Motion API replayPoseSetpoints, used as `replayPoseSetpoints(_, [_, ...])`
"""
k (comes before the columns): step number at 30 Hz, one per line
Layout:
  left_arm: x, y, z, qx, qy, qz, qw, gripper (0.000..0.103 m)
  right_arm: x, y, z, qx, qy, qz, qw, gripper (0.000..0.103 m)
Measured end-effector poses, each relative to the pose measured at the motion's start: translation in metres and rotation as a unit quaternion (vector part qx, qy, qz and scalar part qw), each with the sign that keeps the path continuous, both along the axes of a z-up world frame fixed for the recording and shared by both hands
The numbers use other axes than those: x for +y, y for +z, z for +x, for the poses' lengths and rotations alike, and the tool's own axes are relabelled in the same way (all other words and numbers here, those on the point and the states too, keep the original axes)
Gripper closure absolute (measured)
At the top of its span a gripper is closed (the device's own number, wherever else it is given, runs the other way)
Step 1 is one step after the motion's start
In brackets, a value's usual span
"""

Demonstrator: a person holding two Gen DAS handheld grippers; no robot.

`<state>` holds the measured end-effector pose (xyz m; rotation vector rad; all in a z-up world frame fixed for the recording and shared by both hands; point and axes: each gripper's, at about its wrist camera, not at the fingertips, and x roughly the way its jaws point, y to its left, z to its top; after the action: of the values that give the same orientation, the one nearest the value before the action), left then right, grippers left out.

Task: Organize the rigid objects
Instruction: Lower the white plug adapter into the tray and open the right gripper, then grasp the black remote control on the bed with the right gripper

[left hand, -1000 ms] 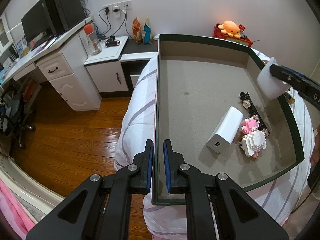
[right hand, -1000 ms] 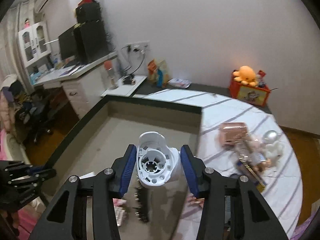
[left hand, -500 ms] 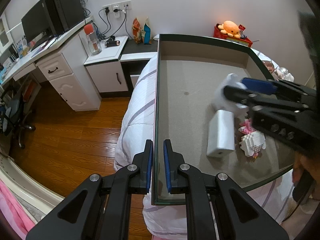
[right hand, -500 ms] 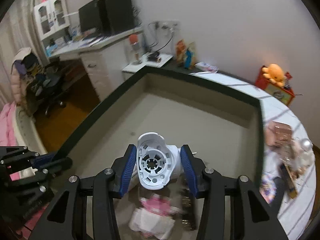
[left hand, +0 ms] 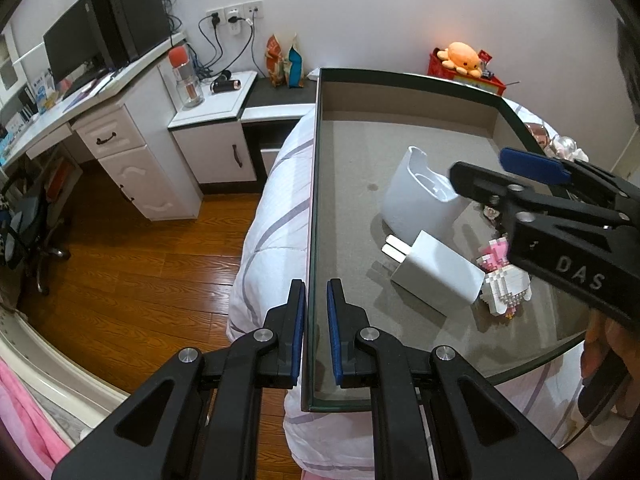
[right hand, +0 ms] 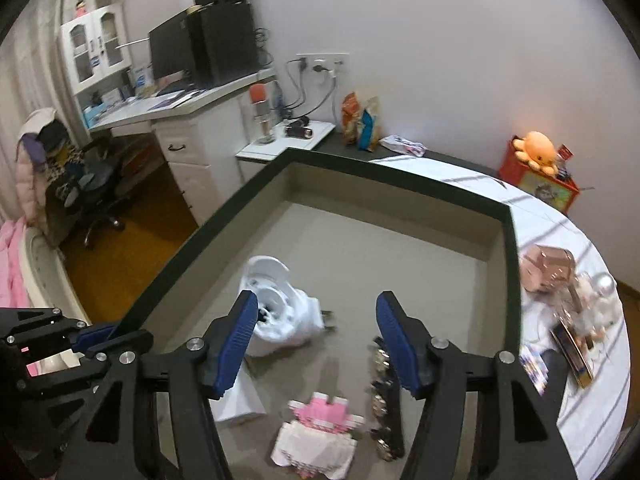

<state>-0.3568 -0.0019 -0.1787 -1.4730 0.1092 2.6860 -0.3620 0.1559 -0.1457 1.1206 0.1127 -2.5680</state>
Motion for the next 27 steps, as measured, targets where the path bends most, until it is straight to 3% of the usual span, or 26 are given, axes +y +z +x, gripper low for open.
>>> replayPoseSetpoints(7, [0.000,0.000,-0.001,-0.001,0.003,0.000,1.0000,0.093,0.015,0.015,0.009,0.025,-0.033,-0.005,0.999,0.037])
replayPoseSetpoints(9, [0.000,0.000,-0.002,-0.001,0.003,0.000,1.0000,0.093,0.026,0.025,0.016,0.043,-0.049,-0.012,0.998,0.028])
replayPoseSetpoints(16, [0.000,0.000,-0.001,0.000,0.005,-0.005,1.0000,0.093,0.103,0.044,0.047,0.075,-0.160,-0.002,0.984,0.024])
replayPoseSetpoints(22, [0.000,-0.001,-0.001,0.001,0.007,-0.004,1.0000,0.093,0.150,0.015,0.055,0.027,-0.229,0.015,0.973,0.024])
replayPoseSetpoints(27, [0.000,0.000,0.000,0.002,0.007,-0.006,1.0000,0.093,0.154,-0.019,0.049,-0.017,-0.237,0.007,0.971,0.024])
